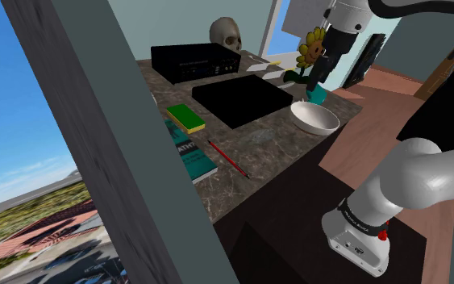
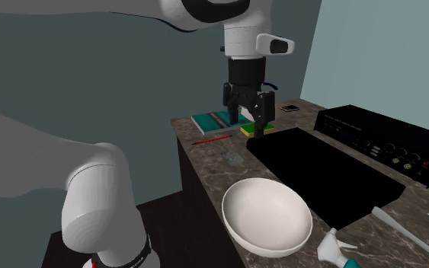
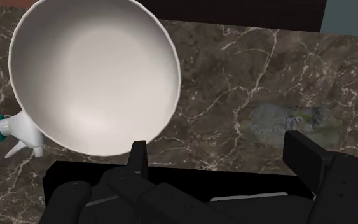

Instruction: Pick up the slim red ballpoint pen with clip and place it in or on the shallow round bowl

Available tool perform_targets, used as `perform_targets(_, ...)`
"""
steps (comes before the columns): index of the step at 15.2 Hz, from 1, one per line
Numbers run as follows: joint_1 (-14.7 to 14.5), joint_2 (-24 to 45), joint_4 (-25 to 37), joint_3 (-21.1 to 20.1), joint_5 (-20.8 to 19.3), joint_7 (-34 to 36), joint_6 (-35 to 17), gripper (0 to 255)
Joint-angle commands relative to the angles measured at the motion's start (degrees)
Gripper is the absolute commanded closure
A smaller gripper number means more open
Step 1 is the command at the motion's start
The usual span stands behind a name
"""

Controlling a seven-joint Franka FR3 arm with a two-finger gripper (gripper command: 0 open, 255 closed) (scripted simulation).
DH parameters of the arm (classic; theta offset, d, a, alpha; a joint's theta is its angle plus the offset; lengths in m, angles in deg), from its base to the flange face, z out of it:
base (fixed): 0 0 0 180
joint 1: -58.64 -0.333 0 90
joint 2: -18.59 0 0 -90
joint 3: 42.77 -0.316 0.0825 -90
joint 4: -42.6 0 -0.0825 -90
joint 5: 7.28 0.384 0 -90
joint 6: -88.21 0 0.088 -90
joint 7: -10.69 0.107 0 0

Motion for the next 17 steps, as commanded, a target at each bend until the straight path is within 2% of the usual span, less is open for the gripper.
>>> perform_targets(1,0.00,0.00,0.00,0.00,0.00,0.00,0.00,0)
perform_targets(9,-3.88,-0.47,-7.02,-8.55,7.60,11.12,-5.12,0)
perform_targets(17,-8.26,4.41,-9.74,-17.84,15.54,22.18,-12.39,0)
